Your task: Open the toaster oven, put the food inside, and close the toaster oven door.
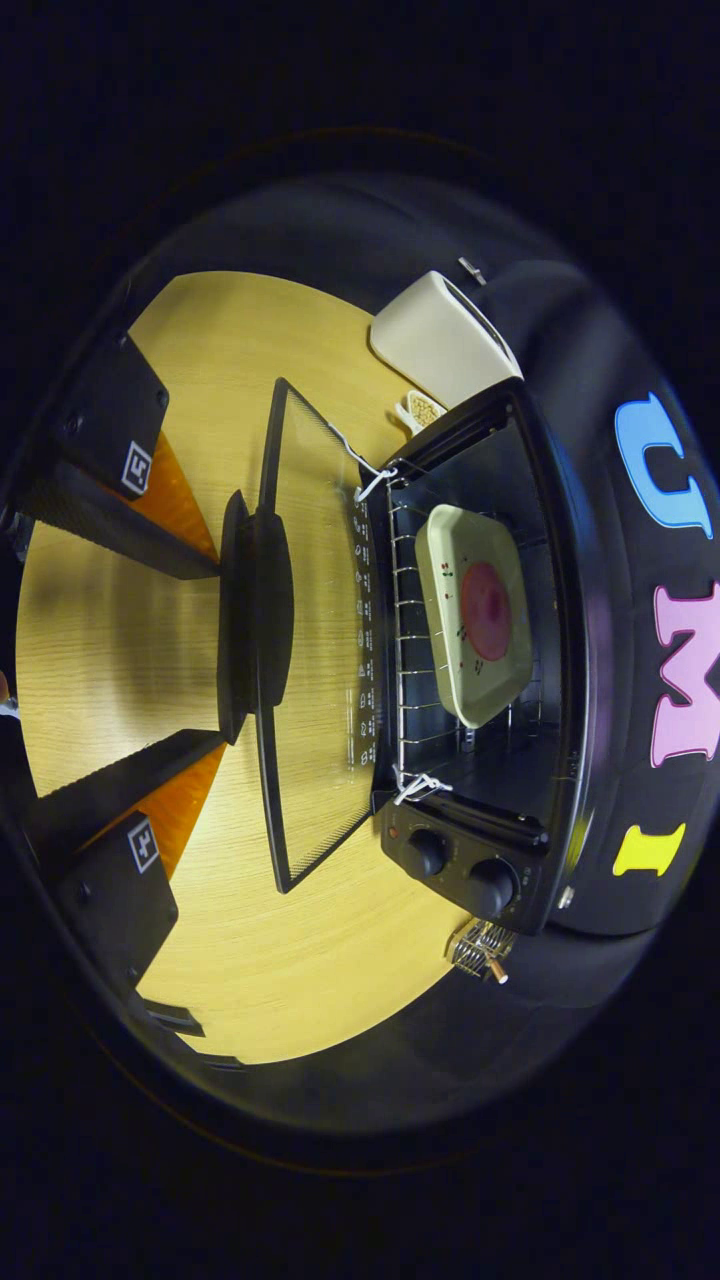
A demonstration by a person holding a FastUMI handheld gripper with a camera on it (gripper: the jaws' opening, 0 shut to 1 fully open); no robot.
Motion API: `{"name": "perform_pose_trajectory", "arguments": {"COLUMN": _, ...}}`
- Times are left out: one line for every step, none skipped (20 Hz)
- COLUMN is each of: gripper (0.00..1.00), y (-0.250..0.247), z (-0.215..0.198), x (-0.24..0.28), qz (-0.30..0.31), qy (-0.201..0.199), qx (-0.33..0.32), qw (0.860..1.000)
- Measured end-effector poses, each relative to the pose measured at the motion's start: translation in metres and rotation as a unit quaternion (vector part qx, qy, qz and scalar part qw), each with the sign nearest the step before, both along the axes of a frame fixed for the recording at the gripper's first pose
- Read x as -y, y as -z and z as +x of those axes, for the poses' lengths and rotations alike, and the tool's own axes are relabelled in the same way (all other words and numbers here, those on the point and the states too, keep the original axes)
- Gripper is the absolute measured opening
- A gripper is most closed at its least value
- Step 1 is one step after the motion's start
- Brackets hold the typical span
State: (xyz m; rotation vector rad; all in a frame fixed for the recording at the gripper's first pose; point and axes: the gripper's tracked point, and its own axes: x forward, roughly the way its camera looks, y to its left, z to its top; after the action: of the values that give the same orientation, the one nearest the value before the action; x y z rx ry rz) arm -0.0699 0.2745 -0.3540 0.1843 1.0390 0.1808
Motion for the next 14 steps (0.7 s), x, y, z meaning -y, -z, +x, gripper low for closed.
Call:
{"name": "perform_pose_trajectory", "arguments": {"gripper": 1.0, "y": -0.002, "z": 0.0, "x": 0.0, "qz": 0.002, "qy": 0.001, "qx": 0.003, "qw": 1.0}}
{"name": "perform_pose_trajectory", "arguments": {"gripper": 1.0, "y": -0.005, "z": 0.001, "x": 0.001, "qz": 0.005, "qy": 0.002, "qx": 0.008, "qw": 1.0}}
{"name": "perform_pose_trajectory", "arguments": {"gripper": 1.0, "y": -0.007, "z": 0.002, "x": 0.002, "qz": 0.007, "qy": 0.003, "qx": 0.012, "qw": 1.0}}
{"name": "perform_pose_trajectory", "arguments": {"gripper": 1.0, "y": -0.01, "z": 0.002, "x": 0.002, "qz": 0.009, "qy": 0.005, "qx": 0.017, "qw": 1.0}}
{"name": "perform_pose_trajectory", "arguments": {"gripper": 1.0, "y": -0.012, "z": 0.003, "x": 0.002, "qz": 0.012, "qy": 0.006, "qx": 0.022, "qw": 1.0}}
{"name": "perform_pose_trajectory", "arguments": {"gripper": 1.0, "y": -0.015, "z": 0.004, "x": 0.003, "qz": 0.013, "qy": 0.007, "qx": 0.026, "qw": 1.0}}
{"name": "perform_pose_trajectory", "arguments": {"gripper": 1.0, "y": -0.018, "z": 0.006, "x": 0.003, "qz": 0.014, "qy": 0.007, "qx": 0.031, "qw": 0.999}}
{"name": "perform_pose_trajectory", "arguments": {"gripper": 1.0, "y": -0.021, "z": 0.007, "x": 0.004, "qz": 0.015, "qy": 0.008, "qx": 0.037, "qw": 0.999}}
{"name": "perform_pose_trajectory", "arguments": {"gripper": 1.0, "y": -0.024, "z": 0.009, "x": 0.005, "qz": 0.017, "qy": 0.011, "qx": 0.044, "qw": 0.999}}
{"name": "perform_pose_trajectory", "arguments": {"gripper": 1.0, "y": -0.028, "z": 0.012, "x": 0.005, "qz": 0.021, "qy": 0.014, "qx": 0.054, "qw": 0.998}}
{"name": "perform_pose_trajectory", "arguments": {"gripper": 1.0, "y": -0.036, "z": 0.015, "x": 0.006, "qz": 0.024, "qy": 0.017, "qx": 0.067, "qw": 0.997}}
{"name": "perform_pose_trajectory", "arguments": {"gripper": 1.0, "y": -0.045, "z": 0.02, "x": 0.008, "qz": 0.026, "qy": 0.021, "qx": 0.082, "qw": 0.996}}
{"name": "perform_pose_trajectory", "arguments": {"gripper": 1.0, "y": -0.054, "z": 0.026, "x": 0.01, "qz": 0.027, "qy": 0.027, "qx": 0.093, "qw": 0.995}}
{"name": "perform_pose_trajectory", "arguments": {"gripper": 1.0, "y": -0.06, "z": 0.03, "x": 0.014, "qz": 0.025, "qy": 0.032, "qx": 0.1, "qw": 0.994}}
